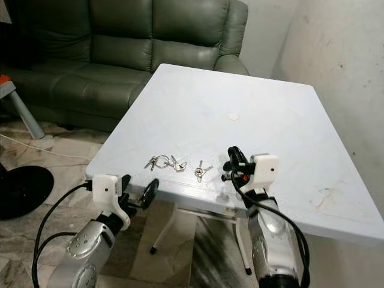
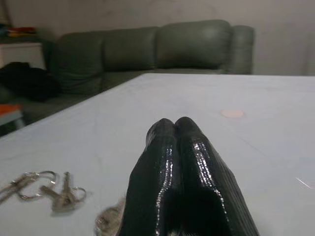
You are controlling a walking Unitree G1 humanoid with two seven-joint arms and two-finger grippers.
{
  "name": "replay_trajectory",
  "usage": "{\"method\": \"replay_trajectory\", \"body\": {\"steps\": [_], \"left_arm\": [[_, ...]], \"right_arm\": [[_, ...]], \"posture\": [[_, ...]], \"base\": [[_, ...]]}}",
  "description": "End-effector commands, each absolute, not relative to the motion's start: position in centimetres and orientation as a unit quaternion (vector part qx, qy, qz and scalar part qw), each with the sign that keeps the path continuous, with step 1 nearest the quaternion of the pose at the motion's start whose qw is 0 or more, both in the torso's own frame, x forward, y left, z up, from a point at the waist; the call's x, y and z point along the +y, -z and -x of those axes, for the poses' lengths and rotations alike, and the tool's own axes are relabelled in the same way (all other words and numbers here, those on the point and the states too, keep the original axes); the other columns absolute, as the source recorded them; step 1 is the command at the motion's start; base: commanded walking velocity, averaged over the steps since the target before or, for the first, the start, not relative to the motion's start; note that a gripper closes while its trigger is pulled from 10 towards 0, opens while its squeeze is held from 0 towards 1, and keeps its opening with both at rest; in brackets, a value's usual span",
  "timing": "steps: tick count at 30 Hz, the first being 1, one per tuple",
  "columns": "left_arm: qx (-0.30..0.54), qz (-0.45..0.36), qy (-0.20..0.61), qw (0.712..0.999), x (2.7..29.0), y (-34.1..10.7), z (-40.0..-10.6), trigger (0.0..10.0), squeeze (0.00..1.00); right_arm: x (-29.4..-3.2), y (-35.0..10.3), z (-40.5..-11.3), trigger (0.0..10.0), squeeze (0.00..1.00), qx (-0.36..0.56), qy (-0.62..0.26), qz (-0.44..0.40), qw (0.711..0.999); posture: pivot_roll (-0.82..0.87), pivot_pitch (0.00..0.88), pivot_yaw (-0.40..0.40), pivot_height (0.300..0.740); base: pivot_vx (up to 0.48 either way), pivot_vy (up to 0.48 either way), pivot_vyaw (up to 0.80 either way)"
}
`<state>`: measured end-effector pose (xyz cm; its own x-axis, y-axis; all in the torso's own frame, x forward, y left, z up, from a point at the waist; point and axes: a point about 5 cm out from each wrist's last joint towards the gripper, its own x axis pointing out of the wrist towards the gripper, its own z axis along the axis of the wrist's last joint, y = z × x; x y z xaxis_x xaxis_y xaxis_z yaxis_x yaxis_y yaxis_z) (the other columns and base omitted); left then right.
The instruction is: Hang keys on a hook
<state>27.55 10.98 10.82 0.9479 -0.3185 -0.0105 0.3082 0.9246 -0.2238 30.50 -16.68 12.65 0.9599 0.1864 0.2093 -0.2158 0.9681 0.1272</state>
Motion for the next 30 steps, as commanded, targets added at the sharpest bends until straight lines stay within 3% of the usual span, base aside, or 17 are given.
{"method": "replay_trajectory", "body": {"steps": [1,14,30], "left_arm": [[0.024,0.116,0.154,0.981,11.1,-10.7,-27.9,10.0,0.0],[-0.018,0.123,0.122,0.985,12.5,-11.9,-30.0,10.0,0.0],[-0.037,0.111,0.11,0.987,15.0,-12.9,-31.4,10.0,0.0]], "right_arm": [[-16.8,-13.2,-30.2,10.0,0.0,-0.108,-0.094,-0.067,0.987],[-17.4,-14.1,-28.3,10.0,0.0,-0.122,-0.021,-0.052,0.991],[-16.8,-14.5,-28.1,10.0,0.0,-0.124,-0.035,-0.028,0.991]], "posture": [[0.04,0.0,-0.058,0.74],[0.03,0.0,-0.049,0.74],[0.04,0.0,-0.037,0.74]], "base": [[0.0,0.0,0.0],[0.0,0.0,0.0],[0.0,0.0,0.0]]}}
